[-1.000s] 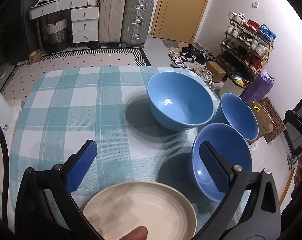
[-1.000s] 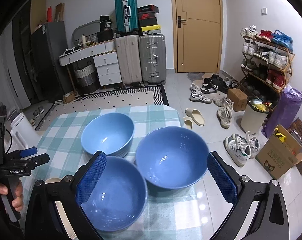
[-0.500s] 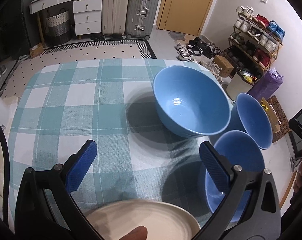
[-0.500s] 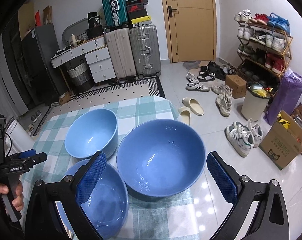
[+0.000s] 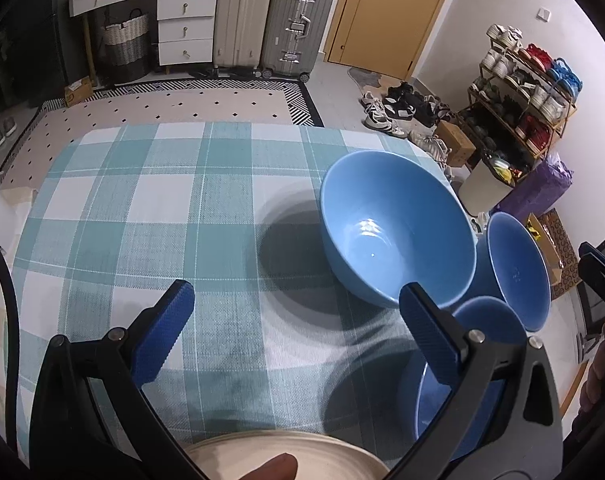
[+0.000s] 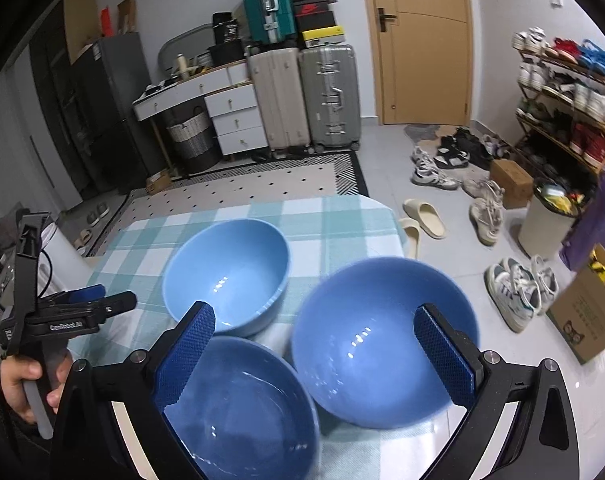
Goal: Organize plates and bowls
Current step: 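Move both tools away from the plates toward the light-blue bowls, then close both tools on the rim of a light-blue bowl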
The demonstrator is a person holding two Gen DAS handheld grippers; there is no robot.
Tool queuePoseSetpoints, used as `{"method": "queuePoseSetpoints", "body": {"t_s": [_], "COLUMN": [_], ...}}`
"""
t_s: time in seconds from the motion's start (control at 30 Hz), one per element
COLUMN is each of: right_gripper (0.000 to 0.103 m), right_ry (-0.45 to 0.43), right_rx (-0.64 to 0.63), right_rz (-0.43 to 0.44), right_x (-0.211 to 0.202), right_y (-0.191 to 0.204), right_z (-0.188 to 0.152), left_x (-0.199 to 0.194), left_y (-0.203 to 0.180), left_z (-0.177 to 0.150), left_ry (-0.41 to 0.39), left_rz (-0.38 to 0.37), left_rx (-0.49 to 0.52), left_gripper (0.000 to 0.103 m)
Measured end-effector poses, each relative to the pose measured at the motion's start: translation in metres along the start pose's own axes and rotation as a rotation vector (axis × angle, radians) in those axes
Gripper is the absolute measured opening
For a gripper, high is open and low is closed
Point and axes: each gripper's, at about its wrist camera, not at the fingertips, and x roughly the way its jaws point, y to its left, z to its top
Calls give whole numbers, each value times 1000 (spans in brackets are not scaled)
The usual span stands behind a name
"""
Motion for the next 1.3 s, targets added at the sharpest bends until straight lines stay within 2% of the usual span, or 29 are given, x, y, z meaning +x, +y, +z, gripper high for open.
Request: {"method": "queuePoseSetpoints", "body": {"t_s": [0.4, 0.67, 0.8, 1.07, 1.13, 1.3], "right_gripper": [101, 90, 84, 79, 73, 67], "right_ry": [85, 122, 141, 179, 180, 194], "right_rx": [-37, -25, -40, -47, -49, -52], "right_rz": [48, 82, 87, 107, 110, 112], "right_x": [64, 99, 114, 138, 142, 152], "right_y": [19, 20, 24, 29, 28, 26], "right_z": [29, 42, 44, 43, 43, 41], "left_x": [24, 40, 47, 59, 63, 69], "left_y": [6, -7, -13, -15, -14, -10], "left_z": [7, 8, 7, 8, 9, 11], "left_ry": [26, 49, 63, 79, 84, 88], "left_rz": [6, -16, -20, -45, -54, -75], "left_rx": [-40, -1, 8, -7, -12, -34], "left_gripper": [101, 92, 83, 72, 68, 65]}}
